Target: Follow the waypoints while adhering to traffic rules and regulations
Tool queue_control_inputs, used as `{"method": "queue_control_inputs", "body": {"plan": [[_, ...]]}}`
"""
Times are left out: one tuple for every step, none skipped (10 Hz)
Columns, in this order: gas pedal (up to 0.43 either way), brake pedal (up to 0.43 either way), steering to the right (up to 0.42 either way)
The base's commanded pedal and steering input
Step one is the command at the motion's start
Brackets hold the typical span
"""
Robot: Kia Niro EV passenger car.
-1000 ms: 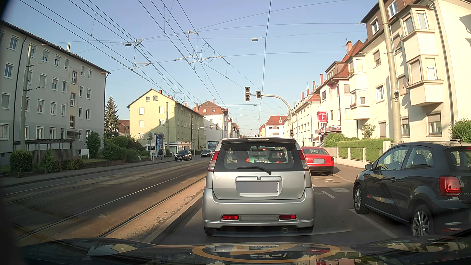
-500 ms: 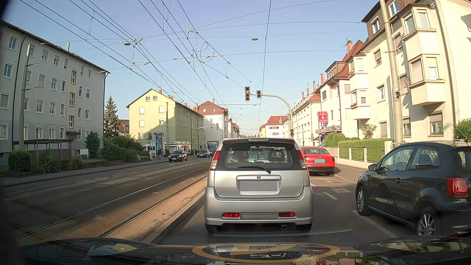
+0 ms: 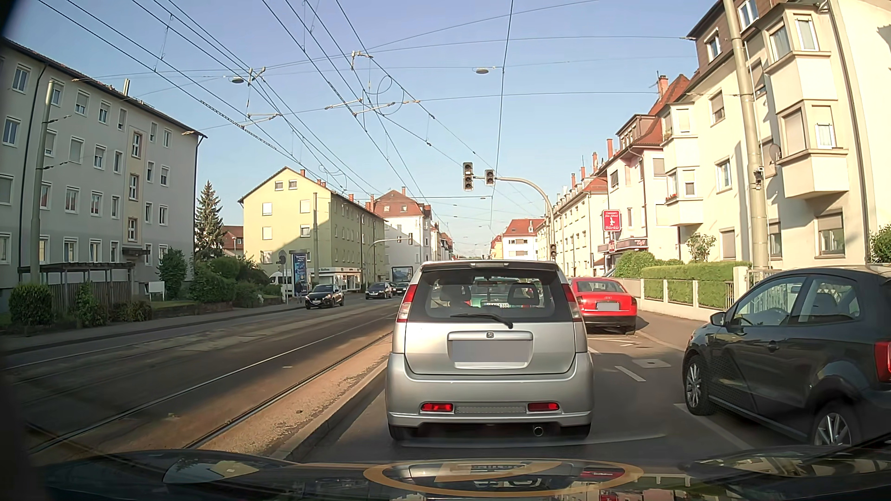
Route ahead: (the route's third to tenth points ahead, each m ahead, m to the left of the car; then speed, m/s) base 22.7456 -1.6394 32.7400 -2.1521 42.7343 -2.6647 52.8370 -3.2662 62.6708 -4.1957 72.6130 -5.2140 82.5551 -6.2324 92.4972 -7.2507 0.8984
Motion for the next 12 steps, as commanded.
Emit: {"method": "queue_control_inputs", "body": {"plan": [[0.000, 0.055, -0.002], [0.000, 0.085, -0.002], [0.000, 0.110, -0.002], [0.000, 0.128, -0.002], [0.000, 0.134, -0.002], [0.000, 0.146, -0.001], [0.000, 0.159, -0.002], [0.000, 0.159, -0.002], [0.000, 0.165, -0.002], [0.000, 0.165, -0.002], [0.000, 0.165, -0.002], [0.000, 0.152, -0.002]]}}
